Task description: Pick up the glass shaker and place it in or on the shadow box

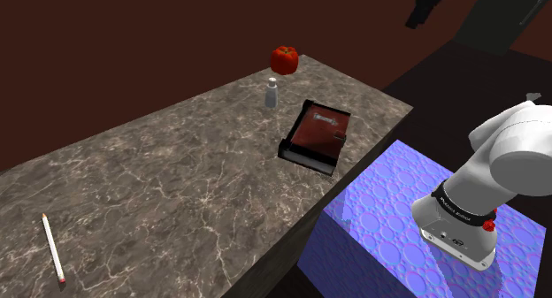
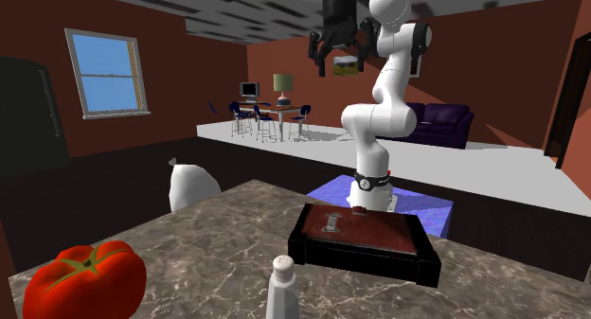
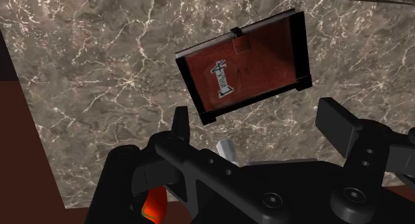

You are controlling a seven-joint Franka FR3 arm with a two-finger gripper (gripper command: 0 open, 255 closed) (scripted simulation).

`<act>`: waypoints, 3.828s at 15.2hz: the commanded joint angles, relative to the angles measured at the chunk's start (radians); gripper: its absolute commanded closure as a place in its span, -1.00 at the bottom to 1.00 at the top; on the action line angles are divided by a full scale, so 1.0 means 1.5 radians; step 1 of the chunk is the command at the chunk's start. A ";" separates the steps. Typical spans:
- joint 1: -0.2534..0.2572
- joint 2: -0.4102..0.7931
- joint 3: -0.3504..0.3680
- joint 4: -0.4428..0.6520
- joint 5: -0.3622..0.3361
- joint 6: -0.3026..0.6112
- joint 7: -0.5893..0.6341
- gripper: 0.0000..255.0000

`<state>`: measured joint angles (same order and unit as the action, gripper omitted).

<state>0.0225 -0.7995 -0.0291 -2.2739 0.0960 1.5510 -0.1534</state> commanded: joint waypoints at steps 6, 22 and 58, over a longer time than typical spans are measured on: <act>0.004 0.091 0.041 -0.004 0.001 0.096 0.033 -1.00; 0.001 0.465 0.145 0.137 -0.083 0.315 0.176 -1.00; 0.037 0.795 0.145 0.353 -0.218 0.396 0.292 1.00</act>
<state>0.0779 0.3933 0.1877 -1.7435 -0.2309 2.1452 0.2845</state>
